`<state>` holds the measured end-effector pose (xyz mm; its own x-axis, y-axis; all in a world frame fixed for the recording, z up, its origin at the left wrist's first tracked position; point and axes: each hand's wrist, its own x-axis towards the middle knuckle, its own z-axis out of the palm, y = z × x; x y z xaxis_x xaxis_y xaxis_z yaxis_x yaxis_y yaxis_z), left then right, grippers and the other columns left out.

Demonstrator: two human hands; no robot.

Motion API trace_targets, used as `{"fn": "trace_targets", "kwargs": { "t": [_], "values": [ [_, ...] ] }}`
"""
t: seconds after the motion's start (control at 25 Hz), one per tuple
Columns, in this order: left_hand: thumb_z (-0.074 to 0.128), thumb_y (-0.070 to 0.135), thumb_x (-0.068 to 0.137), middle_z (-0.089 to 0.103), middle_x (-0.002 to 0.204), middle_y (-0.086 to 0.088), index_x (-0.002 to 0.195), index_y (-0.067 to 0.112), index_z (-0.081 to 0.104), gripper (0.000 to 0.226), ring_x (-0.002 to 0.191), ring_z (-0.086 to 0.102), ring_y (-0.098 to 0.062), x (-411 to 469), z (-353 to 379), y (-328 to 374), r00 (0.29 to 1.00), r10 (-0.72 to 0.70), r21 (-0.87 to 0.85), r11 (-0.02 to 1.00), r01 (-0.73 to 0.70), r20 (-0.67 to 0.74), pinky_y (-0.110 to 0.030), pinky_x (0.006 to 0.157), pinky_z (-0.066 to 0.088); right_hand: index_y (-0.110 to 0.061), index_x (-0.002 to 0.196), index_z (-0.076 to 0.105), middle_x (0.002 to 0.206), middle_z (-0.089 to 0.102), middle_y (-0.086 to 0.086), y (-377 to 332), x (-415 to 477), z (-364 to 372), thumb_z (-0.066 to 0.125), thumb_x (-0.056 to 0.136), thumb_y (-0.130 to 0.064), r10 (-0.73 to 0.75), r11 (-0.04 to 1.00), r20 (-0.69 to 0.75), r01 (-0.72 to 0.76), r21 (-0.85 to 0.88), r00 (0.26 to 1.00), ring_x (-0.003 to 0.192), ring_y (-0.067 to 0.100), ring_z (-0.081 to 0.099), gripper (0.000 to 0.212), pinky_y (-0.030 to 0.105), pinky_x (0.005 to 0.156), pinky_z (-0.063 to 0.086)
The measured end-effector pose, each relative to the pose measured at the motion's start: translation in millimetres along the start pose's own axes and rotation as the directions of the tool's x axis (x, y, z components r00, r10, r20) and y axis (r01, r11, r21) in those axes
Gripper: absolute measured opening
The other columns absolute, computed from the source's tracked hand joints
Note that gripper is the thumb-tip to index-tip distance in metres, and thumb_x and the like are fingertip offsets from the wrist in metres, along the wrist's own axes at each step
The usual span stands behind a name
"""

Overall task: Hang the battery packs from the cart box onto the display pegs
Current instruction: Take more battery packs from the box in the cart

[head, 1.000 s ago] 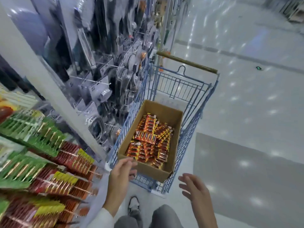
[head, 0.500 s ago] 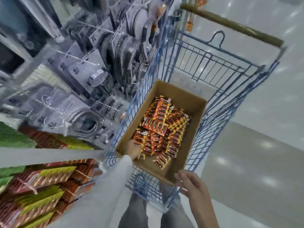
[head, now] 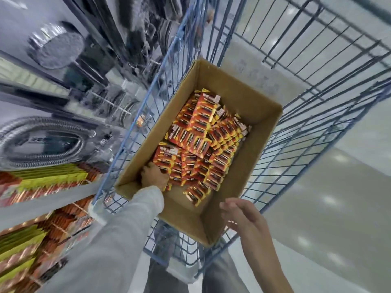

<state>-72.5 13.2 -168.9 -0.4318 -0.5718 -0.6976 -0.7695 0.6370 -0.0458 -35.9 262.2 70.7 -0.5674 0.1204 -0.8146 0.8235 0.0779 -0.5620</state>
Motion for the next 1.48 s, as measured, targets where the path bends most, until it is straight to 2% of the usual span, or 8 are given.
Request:
{"fn": "trace_targets", "kwargs": {
  "t": [0.2,0.36,0.44,0.6,0.88,1.04,1.24,1.48],
  "values": [
    [0.079,0.027,0.089,0.068,0.129,-0.017,0.124,0.014,0.064,0.041,0.119,0.064,-0.040,-7.8,-19.0,-5.9,0.998,0.017,-0.322,0.947,0.002,0.054,-0.049,0.106,0.051,-0.024,0.101,0.073,0.099,0.076,-0.006,-23.7,33.5,17.1,0.063,0.100,-0.027,0.067,0.996,0.066,-0.063,-0.070,0.996,0.097,0.015,0.071,0.011,0.035,0.092,0.053],
    [0.066,0.021,0.096,0.071,0.110,-0.008,0.100,0.021,0.063,0.005,0.110,0.064,-0.035,-50.3,-51.2,-1.4,0.998,0.068,-0.461,0.885,-0.063,-0.004,-0.045,0.097,0.048,-0.019,0.106,0.066,0.111,0.071,0.006,-49.7,103.6,42.2,0.061,0.098,-0.021,0.061,0.994,0.100,-0.051,-0.097,0.993,0.103,0.021,0.068,0.010,0.042,0.097,0.055],
    [0.065,0.018,0.097,0.072,0.099,0.002,0.096,0.026,0.062,0.008,0.105,0.066,-0.029,-79.2,-68.5,-8.0,0.996,0.086,-0.568,0.820,-0.074,-0.006,-0.041,0.092,0.049,-0.017,0.112,0.061,0.110,0.068,0.006,-60.7,147.5,59.5,0.060,0.097,-0.022,0.057,0.985,0.068,-0.045,-0.164,0.996,0.100,0.018,0.065,0.016,0.040,0.097,0.055],
    [0.077,0.016,0.089,0.080,0.095,-0.002,0.106,0.028,0.071,0.022,0.086,0.079,-0.028,-139.1,-97.7,-34.5,0.980,0.046,-0.860,0.490,0.146,0.192,-0.053,0.077,0.064,-0.011,0.122,0.049,0.107,0.062,-0.001,-82.8,225.7,102.7,0.064,0.098,-0.023,-0.008,0.962,-0.006,0.006,-0.275,1.000,0.100,0.022,0.063,0.031,0.034,0.086,0.050],
    [0.074,0.006,0.090,0.080,0.091,-0.004,0.114,0.025,0.072,0.030,0.074,0.079,-0.027,-192.5,-95.9,-74.9,0.967,-0.130,-0.914,0.317,0.251,0.220,-0.040,0.059,0.064,-0.006,0.157,0.019,0.160,0.029,0.014,-82.6,300.6,129.2,0.084,0.079,-0.046,0.114,0.943,-0.098,-0.139,-0.302,0.989,0.144,0.037,0.038,0.109,0.046,0.115,0.036],
    [0.073,0.005,0.091,0.078,0.082,0.003,0.105,0.027,0.070,0.026,0.071,0.075,-0.023,-199.2,-91.4,-71.0,0.953,-0.216,-0.915,0.298,0.270,0.211,-0.029,0.051,0.056,-0.007,0.130,0.050,0.121,0.063,0.001,-77.6,312.9,115.8,0.090,0.071,-0.026,0.165,0.981,-0.043,-0.169,-0.091,0.985,0.107,0.023,0.065,0.074,0.040,0.092,0.056],
    [0.070,0.011,0.094,0.080,0.091,0.000,0.115,0.027,0.069,0.027,0.076,0.078,-0.024,-216.9,-91.0,-62.2,0.970,-0.160,-0.944,0.247,0.218,0.182,-0.034,0.059,0.061,-0.017,0.149,0.042,0.139,0.058,0.007,-65.8,278.3,94.2,0.070,0.092,-0.015,0.086,0.996,0.036,-0.087,0.032,0.996,0.125,0.031,0.058,0.063,0.047,0.106,0.049],
    [0.065,0.007,0.098,0.080,0.100,-0.004,0.119,0.026,0.071,0.029,0.084,0.079,-0.026,-257.2,-108.0,-54.2,0.992,-0.017,-0.992,0.040,0.124,0.123,-0.034,0.058,0.062,-0.026,0.127,0.058,0.113,0.073,0.010,-74.7,142.9,33.1,0.065,0.095,-0.004,0.020,0.985,0.229,-0.058,0.161,0.973,0.095,0.030,0.076,0.040,0.042,0.073,0.062]
  ]
}}
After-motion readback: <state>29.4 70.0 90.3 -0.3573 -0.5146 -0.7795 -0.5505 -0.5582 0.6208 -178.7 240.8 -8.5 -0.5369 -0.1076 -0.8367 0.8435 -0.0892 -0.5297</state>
